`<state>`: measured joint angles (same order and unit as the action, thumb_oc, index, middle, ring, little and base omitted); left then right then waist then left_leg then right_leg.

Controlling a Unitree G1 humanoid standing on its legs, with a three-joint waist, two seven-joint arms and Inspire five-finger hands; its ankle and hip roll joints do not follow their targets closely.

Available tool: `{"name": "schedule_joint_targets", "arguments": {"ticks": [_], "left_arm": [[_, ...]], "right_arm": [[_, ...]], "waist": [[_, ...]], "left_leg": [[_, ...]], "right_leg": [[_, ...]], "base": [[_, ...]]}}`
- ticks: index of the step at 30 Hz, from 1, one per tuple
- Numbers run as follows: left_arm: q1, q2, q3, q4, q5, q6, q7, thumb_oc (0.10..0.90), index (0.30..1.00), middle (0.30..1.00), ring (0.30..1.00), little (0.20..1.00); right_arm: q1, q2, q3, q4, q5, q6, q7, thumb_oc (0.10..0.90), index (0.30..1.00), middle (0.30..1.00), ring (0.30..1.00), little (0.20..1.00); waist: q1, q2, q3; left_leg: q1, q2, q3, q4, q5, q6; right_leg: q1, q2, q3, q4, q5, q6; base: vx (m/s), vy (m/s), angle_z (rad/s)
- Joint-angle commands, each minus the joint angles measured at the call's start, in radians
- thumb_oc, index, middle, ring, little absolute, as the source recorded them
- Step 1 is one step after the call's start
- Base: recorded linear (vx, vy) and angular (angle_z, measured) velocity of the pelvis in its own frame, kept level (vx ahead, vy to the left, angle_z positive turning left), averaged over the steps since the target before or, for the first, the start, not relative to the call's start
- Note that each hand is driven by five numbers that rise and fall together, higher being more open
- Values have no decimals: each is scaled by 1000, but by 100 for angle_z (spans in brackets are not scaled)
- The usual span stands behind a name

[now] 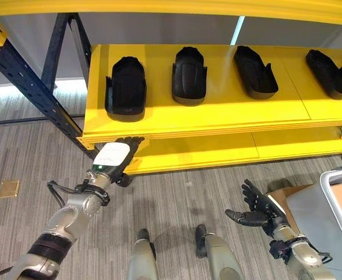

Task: Move parts from the plastic box to the shelf.

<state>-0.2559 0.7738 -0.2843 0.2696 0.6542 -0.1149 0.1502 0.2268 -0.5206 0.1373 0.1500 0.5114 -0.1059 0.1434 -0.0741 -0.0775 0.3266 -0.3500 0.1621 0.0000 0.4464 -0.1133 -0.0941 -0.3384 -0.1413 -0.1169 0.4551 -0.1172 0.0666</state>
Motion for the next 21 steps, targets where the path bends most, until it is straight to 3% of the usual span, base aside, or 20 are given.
{"name": "schedule_joint_targets", "arguments": {"ticks": [1, 21], "left_arm": [[-74, 43, 59, -94, 31, -14, 99, 900, 1000, 1000, 1000, 1000], [-189, 81, 25, -36, 50, 2, 107, 900, 1000, 1000, 1000, 1000]], "right_arm": [[0, -43, -70, -123, 1, -92, 8, 900, 1000, 1000, 1000, 1000], [6, -58, -64, -133, 2, -85, 20, 900, 1000, 1000, 1000, 1000]], "waist": [[10, 21, -64], [0, 20, -65]], "left_leg": [[14, 80, -27, -20, 8, -9], [-4, 77, -24, -5, 2, -9]], "right_leg": [[78, -78, 47, -78, 34, 96], [56, -79, 56, -64, 33, 95]], "base": [[4, 7, -3], [-1, 3, -1]]}}
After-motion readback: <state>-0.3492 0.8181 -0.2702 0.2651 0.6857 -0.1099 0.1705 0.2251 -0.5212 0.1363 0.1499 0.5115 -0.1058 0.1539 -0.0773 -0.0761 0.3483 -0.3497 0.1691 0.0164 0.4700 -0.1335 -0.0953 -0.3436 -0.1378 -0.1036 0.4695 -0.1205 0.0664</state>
